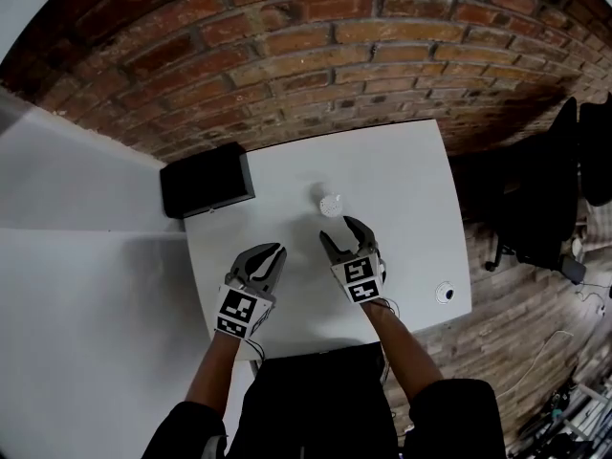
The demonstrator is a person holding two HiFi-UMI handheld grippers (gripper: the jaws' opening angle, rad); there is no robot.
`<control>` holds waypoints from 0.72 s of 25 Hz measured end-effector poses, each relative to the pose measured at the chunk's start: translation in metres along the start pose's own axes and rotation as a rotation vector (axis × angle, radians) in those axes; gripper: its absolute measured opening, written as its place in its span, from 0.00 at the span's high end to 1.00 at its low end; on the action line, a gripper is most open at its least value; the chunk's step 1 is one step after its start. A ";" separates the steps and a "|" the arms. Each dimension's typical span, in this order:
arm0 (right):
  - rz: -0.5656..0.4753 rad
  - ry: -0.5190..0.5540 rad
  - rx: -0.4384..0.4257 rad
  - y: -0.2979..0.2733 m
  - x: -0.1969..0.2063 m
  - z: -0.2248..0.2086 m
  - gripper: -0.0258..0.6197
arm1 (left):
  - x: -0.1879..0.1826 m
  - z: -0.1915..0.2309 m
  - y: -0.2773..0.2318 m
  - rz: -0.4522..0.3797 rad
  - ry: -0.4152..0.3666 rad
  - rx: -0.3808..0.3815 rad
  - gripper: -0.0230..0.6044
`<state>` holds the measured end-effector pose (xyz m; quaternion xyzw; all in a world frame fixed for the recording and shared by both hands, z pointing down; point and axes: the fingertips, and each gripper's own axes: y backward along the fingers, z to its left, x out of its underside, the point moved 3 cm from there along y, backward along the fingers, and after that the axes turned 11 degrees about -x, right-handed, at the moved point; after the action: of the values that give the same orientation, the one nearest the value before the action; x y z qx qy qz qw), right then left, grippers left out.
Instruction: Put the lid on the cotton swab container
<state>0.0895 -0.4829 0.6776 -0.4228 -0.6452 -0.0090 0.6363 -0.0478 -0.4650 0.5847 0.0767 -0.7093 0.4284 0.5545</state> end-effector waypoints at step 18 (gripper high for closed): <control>0.051 -0.018 0.059 -0.039 0.006 -0.032 0.56 | 0.014 0.012 0.005 0.029 0.021 -0.022 0.92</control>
<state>0.0948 -0.5222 0.7092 -0.4203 -0.6398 0.0297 0.6427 -0.0647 -0.4650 0.5941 0.0558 -0.7092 0.4292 0.5565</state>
